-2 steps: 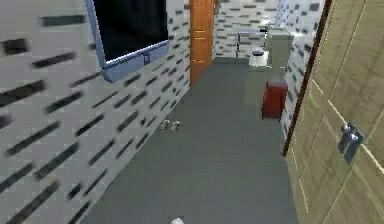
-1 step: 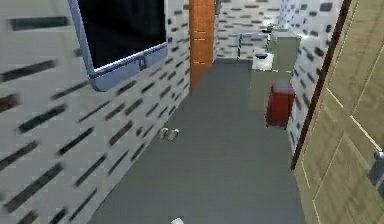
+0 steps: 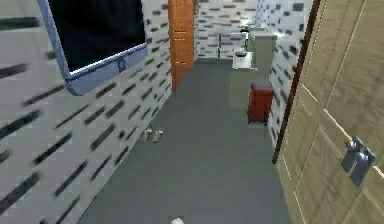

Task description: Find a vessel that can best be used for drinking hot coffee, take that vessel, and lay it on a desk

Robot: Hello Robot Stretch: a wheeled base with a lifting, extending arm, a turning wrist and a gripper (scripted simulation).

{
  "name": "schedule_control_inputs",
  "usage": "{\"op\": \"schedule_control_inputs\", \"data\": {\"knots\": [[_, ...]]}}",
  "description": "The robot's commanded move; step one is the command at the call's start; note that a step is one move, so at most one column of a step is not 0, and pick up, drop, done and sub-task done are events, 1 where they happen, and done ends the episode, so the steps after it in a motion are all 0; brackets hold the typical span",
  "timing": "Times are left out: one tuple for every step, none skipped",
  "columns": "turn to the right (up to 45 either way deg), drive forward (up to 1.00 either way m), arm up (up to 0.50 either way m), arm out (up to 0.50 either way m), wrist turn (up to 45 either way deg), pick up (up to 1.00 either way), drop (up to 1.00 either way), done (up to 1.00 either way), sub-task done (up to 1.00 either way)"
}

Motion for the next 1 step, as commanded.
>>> {"op": "schedule_control_inputs", "data": {"knots": [[0.0, 1.0, 0.0, 0.0, 0.0, 0.0, 0.0, 0.0, 0.0]]}}
